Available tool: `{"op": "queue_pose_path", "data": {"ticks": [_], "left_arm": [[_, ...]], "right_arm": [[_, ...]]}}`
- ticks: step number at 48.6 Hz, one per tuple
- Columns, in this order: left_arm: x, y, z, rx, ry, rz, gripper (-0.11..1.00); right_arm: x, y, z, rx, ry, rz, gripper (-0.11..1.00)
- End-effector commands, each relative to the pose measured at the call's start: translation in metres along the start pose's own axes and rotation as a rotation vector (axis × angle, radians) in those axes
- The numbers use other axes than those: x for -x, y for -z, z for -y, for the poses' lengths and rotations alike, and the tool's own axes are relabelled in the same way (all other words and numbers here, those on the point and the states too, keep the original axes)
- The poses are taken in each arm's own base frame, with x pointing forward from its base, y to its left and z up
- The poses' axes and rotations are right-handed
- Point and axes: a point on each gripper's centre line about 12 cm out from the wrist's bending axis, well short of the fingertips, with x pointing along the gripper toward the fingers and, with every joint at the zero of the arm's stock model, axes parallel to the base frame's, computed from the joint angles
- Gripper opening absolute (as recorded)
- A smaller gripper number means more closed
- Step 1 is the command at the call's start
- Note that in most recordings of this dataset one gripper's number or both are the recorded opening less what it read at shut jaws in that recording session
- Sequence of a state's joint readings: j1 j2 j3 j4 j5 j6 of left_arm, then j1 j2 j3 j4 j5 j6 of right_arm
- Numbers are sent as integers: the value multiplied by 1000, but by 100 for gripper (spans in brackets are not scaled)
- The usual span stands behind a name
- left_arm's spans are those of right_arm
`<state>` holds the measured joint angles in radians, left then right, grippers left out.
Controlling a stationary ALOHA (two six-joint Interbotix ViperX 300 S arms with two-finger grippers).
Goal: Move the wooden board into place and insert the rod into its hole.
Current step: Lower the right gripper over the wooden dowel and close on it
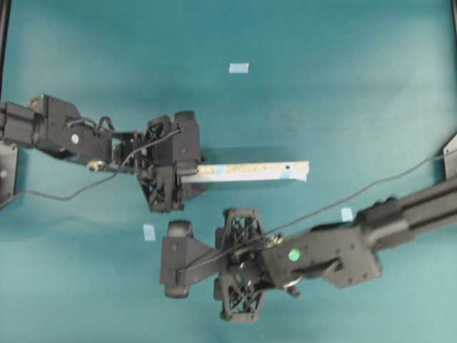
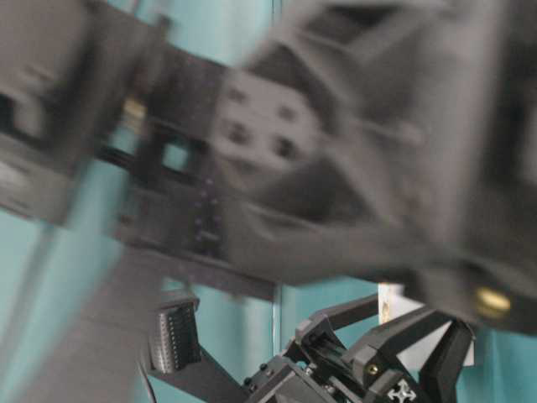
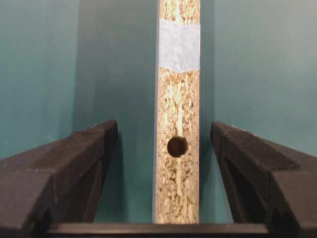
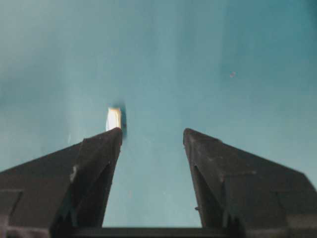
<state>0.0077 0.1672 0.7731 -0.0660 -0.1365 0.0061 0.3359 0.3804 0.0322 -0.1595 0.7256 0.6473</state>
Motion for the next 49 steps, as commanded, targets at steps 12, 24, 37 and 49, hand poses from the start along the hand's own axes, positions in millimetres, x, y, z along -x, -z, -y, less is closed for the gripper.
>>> {"op": "queue_pose_path", "data": {"ticks": [12, 24, 37, 49], "left_arm": [[5, -10, 0, -3, 1, 51, 76], [5, -9, 0, -3, 1, 49, 76], [5, -13, 1, -3, 2, 58, 76], [5, -13, 1, -1, 2, 60, 76]], "right_arm": [[4, -6, -24, 11, -63, 62, 61], [-5, 0, -27, -13, -63, 50, 61], [-14, 2, -27, -14, -57, 43, 61], [-18, 3, -24, -15, -52, 39, 61]]}}
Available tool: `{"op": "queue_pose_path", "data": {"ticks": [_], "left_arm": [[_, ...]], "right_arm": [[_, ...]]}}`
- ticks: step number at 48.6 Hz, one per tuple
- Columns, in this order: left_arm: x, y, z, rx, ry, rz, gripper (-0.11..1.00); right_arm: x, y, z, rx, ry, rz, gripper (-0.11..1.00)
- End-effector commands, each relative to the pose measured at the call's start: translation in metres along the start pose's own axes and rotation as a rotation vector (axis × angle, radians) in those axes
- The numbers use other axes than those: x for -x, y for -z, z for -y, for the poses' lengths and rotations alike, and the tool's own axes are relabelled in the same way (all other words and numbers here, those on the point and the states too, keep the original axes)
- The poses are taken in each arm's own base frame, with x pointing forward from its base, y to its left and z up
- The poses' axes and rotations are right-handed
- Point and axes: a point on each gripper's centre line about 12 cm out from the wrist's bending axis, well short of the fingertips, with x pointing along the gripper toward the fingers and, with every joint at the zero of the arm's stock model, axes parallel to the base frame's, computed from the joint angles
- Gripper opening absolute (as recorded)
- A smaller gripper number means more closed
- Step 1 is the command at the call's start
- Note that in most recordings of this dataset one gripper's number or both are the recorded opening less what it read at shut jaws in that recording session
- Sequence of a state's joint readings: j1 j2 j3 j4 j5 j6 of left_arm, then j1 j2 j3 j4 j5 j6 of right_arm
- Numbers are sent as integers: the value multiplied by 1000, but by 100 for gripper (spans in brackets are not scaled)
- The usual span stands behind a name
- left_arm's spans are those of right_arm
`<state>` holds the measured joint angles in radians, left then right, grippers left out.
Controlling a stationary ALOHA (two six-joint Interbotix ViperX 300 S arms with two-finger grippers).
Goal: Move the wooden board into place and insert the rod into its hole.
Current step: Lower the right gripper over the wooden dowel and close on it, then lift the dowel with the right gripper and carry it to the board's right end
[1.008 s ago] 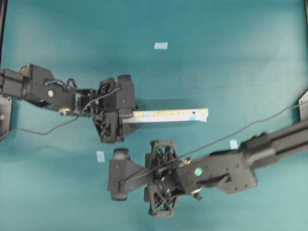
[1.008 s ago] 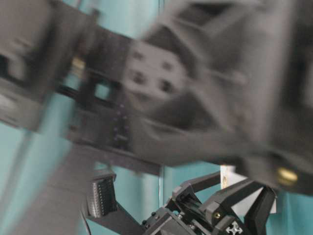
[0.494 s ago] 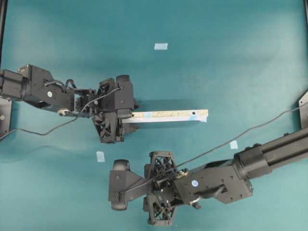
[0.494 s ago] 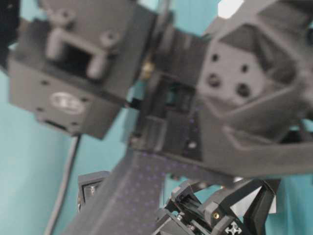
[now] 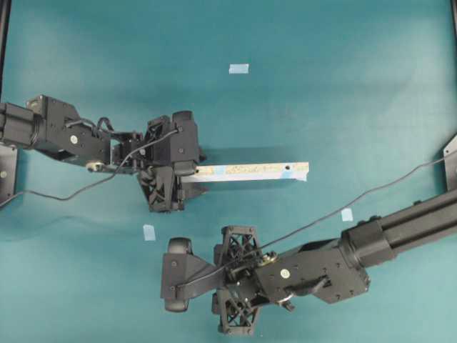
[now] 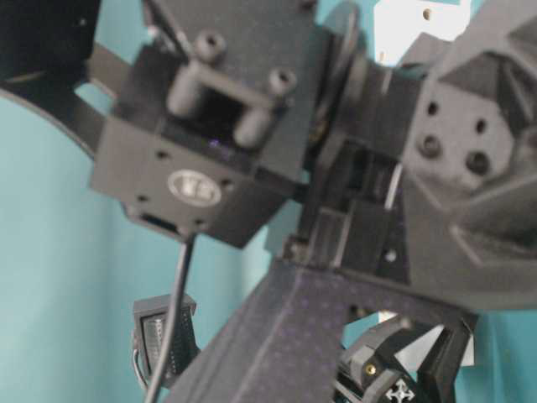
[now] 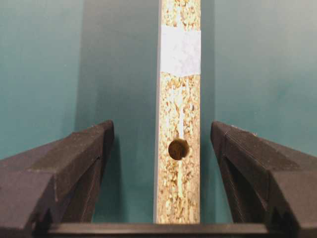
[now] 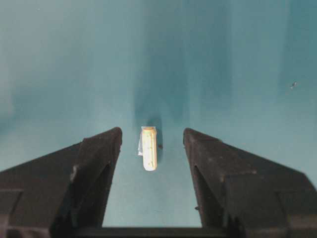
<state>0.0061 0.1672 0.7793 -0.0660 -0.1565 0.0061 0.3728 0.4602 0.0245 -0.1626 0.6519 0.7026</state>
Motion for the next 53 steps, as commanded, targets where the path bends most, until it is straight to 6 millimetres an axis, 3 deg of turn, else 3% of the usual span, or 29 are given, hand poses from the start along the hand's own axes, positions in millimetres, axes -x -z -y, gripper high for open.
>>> {"op": "queue_pose_path", "data": {"ticks": [1, 27, 31, 41, 53], "left_arm": [[5, -13, 1, -1, 2, 44, 76], [6, -12, 2, -2, 4, 43, 76], [6, -13, 2, -2, 5, 46, 76], [6, -14, 1, -1, 4, 47, 76], [6, -12, 2, -2, 4, 44, 77]], "right_arm": [[14, -12, -7, -2, -29, 45, 61], [3, -9, -7, 4, -34, 50, 60], [3, -9, -7, 4, -33, 48, 52], [3, -9, -6, 4, -26, 41, 16], [8, -9, -5, 6, -12, 27, 12]]}}
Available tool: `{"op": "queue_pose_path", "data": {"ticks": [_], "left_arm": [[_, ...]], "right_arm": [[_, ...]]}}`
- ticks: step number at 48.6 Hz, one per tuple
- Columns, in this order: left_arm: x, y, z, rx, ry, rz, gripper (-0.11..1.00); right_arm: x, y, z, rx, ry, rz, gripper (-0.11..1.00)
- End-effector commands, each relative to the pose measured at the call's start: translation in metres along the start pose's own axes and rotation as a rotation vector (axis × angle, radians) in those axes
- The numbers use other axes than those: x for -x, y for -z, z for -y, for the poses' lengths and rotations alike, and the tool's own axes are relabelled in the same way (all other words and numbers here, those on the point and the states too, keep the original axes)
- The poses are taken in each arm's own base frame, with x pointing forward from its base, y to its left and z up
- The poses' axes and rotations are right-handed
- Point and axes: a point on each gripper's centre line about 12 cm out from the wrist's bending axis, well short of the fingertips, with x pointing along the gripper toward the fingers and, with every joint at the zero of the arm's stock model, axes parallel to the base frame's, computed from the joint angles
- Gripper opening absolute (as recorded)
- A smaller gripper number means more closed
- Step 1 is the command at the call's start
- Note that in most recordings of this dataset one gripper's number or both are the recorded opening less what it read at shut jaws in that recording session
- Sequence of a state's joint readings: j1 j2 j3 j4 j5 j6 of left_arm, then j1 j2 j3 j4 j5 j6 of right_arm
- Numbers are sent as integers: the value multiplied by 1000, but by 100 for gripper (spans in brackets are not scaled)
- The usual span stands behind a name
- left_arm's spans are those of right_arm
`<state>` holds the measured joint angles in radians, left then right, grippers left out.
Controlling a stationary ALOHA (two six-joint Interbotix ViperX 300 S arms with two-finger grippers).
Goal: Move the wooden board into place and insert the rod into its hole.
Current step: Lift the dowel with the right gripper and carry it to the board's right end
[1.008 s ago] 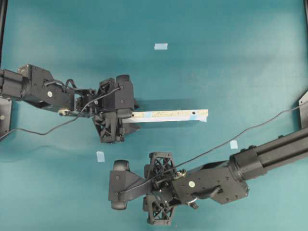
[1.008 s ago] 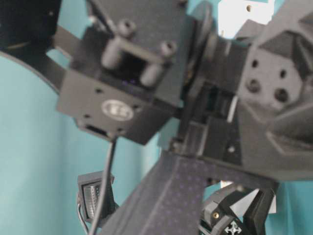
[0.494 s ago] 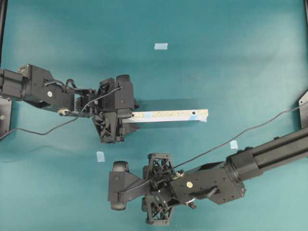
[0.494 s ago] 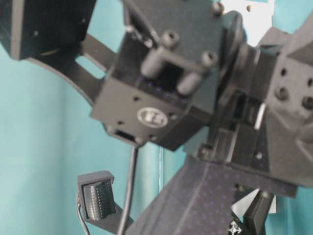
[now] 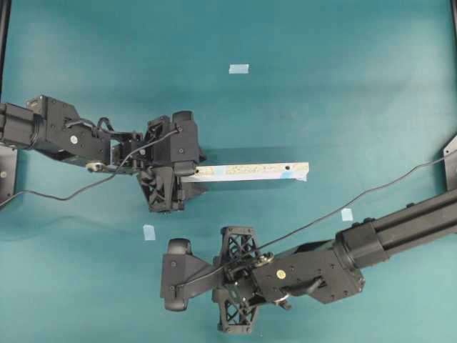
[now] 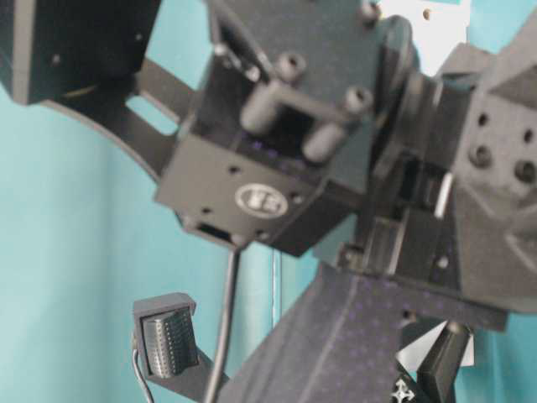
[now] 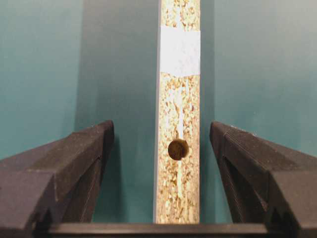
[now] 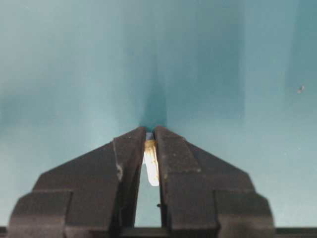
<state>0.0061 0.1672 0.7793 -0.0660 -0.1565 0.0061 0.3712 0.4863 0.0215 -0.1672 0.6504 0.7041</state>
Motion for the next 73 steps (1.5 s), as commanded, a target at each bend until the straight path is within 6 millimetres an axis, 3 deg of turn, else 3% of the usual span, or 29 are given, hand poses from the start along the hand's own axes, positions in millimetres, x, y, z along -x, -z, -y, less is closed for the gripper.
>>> {"op": "queue_pose_path", "data": {"ticks": [1, 12, 28, 36, 56, 63, 73], "left_arm": [[6, -12, 1, -1, 3, 44, 76], [6, -12, 1, -1, 3, 43, 76], [6, -11, 1, -2, 3, 41, 75], [6, -12, 2, -2, 4, 43, 75], [5, -11, 1, -1, 3, 40, 70], [5, -12, 1, -1, 3, 41, 60], [5, -12, 1, -1, 3, 40, 37]], "right_arm": [[20, -13, -6, 2, -25, 44, 12], [42, -22, -5, 31, -13, 85, 12], [116, -46, 19, 132, 23, 285, 12], [141, -45, 36, 119, -16, 362, 12], [154, -27, 88, 90, -169, 574, 12], [157, -18, 103, 94, -172, 602, 12], [161, -1, 125, 93, -137, 598, 12]]}}
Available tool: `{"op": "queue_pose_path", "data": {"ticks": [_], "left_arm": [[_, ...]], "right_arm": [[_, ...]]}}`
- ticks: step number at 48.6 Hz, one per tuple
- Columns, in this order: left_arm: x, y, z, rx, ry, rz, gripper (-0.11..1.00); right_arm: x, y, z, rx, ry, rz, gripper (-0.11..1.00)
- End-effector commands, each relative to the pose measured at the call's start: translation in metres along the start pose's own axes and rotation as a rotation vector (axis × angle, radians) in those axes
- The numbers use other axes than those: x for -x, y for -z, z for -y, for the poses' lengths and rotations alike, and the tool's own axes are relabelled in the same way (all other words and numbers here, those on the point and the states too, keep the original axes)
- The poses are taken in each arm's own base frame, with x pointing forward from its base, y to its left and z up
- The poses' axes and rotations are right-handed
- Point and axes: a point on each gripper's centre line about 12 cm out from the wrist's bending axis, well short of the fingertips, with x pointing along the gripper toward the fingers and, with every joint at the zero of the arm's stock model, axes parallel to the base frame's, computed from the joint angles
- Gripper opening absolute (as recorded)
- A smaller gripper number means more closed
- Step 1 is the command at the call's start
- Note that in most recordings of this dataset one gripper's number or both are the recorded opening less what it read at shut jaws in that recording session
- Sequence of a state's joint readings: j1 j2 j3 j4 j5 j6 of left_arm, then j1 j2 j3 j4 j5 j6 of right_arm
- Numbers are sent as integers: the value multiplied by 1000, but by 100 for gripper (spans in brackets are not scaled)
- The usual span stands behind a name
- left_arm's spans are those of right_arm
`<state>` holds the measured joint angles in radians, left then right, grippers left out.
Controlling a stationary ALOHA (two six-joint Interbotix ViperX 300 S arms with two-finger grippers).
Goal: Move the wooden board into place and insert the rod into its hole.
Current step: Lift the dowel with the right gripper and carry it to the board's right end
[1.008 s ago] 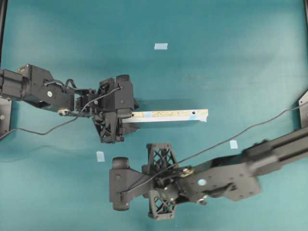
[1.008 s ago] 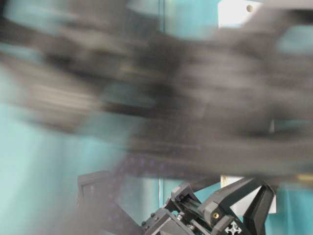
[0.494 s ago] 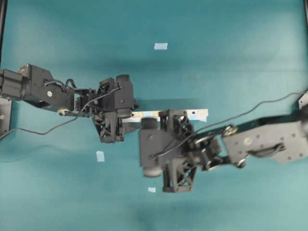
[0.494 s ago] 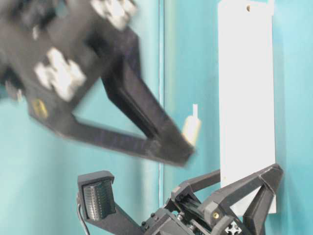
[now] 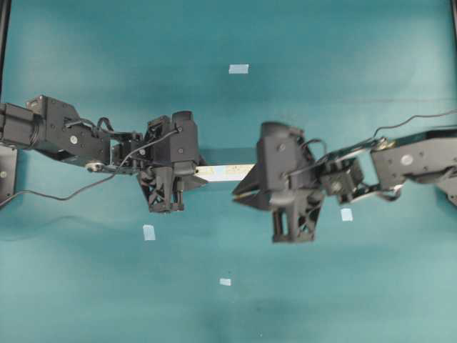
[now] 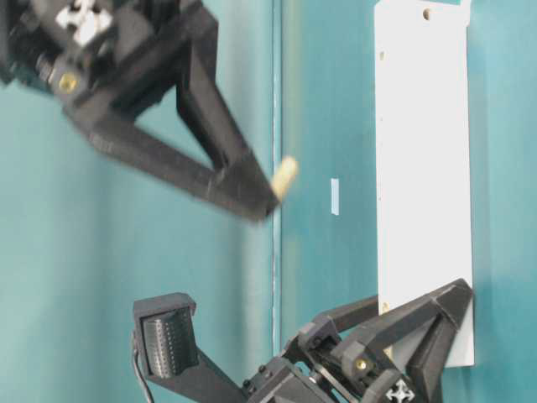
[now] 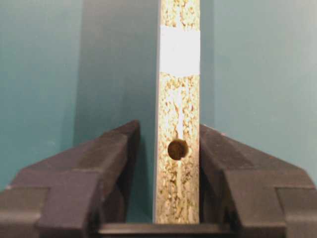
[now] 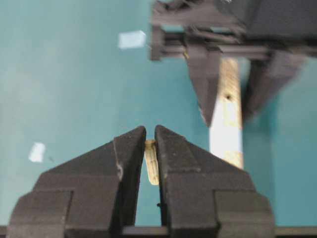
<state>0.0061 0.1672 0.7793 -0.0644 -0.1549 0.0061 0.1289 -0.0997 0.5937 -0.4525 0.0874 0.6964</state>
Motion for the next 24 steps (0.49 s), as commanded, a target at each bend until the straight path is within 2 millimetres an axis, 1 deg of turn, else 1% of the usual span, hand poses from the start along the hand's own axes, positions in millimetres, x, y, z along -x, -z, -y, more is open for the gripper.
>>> {"op": "queue_pose_path", "data": {"ticks": [1, 5, 11, 18, 24], "left_arm": [[5, -12, 1, 1, 3, 40, 35], [5, -12, 1, -1, 3, 40, 30], [5, -11, 2, -2, 4, 37, 28], [4, -9, 1, -2, 3, 31, 24], [4, -10, 1, 1, 3, 32, 24]], "right_arm": [[15, -9, 4, 5, -2, 46, 12], [23, -4, 11, 7, 10, 47, 12], [34, 5, 22, 6, 9, 72, 12], [38, 22, 32, -14, -58, 145, 12], [41, 35, 42, -32, -111, 221, 12]]}}
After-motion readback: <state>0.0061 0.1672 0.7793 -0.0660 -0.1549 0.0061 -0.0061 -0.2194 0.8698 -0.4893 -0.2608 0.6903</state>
